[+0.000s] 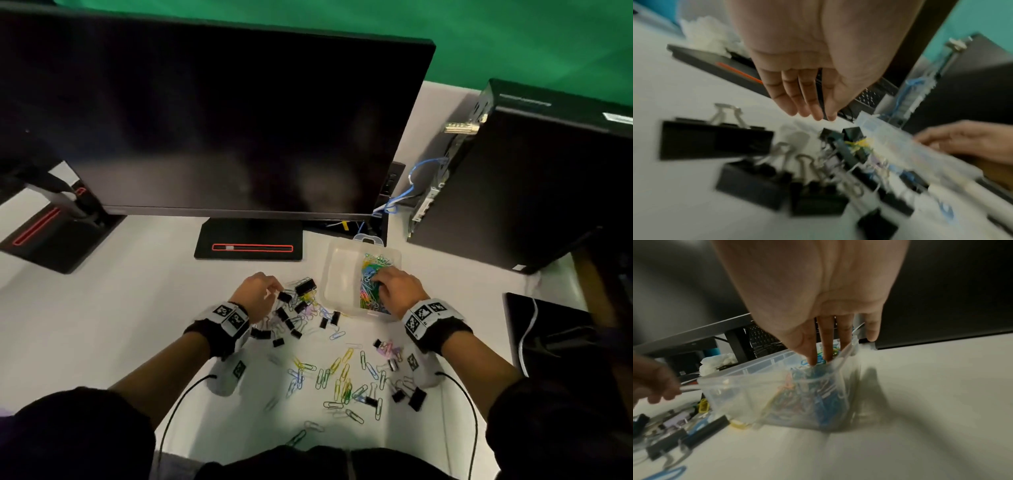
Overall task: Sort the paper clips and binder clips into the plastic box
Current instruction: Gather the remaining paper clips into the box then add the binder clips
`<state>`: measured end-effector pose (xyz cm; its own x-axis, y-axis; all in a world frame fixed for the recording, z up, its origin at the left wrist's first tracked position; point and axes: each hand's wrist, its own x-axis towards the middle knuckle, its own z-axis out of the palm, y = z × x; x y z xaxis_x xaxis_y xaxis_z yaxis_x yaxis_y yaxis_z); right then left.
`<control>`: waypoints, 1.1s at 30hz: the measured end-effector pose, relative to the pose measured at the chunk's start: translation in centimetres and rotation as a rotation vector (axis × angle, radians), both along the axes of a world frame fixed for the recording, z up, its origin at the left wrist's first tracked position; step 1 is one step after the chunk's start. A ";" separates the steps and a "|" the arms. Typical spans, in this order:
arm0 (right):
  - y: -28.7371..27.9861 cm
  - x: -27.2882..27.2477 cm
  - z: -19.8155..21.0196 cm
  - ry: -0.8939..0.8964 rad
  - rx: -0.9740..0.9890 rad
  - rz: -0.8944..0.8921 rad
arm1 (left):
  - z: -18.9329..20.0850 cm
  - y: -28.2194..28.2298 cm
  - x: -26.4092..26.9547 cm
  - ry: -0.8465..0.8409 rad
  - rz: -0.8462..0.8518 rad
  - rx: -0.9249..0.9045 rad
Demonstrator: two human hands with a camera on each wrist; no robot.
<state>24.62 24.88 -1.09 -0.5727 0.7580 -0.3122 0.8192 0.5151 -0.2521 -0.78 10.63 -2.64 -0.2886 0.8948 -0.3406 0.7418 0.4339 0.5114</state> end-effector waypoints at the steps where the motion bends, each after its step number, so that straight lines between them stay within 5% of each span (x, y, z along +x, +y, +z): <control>1: 0.0 -0.1 0.0 0.012 0.006 -0.006 | -0.3 -0.4 0.0 0.035 -0.055 -0.018; 9: -2.4 -4.8 1.1 0.217 0.049 0.027 | -1.0 -0.1 1.5 0.047 -0.072 0.045; 20: -4.0 -12.3 0.1 -0.128 0.025 0.323 | -1.8 -1.0 1.1 0.101 -0.077 -0.003; 33: -2.9 -13.5 -0.3 -0.199 -0.024 0.275 | -1.9 0.7 2.3 0.140 -0.073 0.040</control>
<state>11.09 21.97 -1.37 -0.6808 0.5745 -0.4543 0.6845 0.7199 -0.1153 1.51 11.28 -4.54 -0.2646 0.9271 -0.2654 0.8358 0.3578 0.4165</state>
